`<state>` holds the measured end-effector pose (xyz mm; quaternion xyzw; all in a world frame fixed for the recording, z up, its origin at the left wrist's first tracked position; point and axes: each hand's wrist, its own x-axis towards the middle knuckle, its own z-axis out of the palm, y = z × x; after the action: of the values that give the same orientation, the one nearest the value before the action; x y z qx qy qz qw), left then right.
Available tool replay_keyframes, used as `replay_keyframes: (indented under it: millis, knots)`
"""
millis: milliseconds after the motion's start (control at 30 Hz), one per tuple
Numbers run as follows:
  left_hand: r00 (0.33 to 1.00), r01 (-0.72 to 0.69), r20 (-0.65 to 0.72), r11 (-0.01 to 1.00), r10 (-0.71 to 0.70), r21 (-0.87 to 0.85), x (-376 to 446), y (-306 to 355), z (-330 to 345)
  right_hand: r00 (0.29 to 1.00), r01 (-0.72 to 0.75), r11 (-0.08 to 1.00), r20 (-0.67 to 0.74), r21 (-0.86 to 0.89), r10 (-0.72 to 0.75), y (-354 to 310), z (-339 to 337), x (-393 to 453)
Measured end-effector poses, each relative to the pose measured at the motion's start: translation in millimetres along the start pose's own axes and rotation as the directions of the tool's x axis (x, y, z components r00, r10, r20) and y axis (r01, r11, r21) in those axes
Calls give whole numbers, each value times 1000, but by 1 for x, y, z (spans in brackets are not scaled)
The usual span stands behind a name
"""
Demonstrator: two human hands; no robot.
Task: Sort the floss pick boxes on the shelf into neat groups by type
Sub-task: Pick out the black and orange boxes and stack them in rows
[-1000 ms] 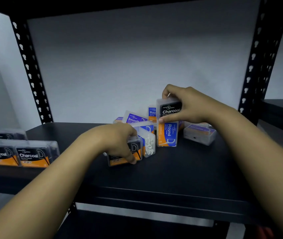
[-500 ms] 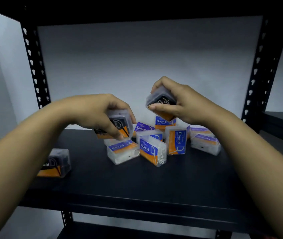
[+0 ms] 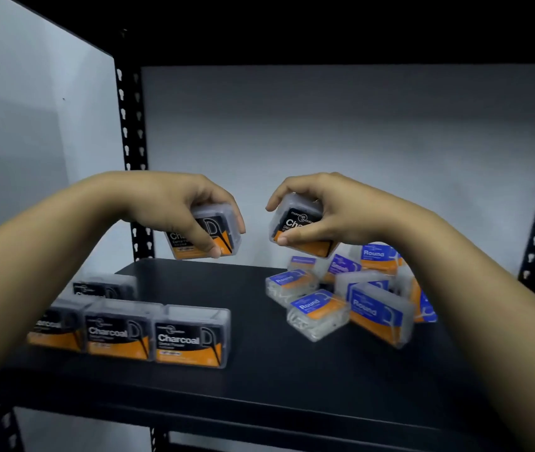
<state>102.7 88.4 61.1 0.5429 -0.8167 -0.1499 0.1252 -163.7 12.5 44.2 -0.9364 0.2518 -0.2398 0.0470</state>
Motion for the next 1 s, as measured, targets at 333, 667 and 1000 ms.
replay_keyframes:
  millis: [333, 667, 1000]
  knots:
    - [997, 54, 62, 997, -51, -60, -29, -72, -11, 966, -121, 979, 210, -162, 154, -48, 62, 68]
    - [986, 47, 158, 995, -61, 88, -7, -96, 15, 855, -328, 930, 366, -169, 368, -52, 113, 88]
    - [954, 134, 223, 950, -201, 282, 4, -104, 40, 778, -417, 896, 451, -149, 437, -63, 135, 91]
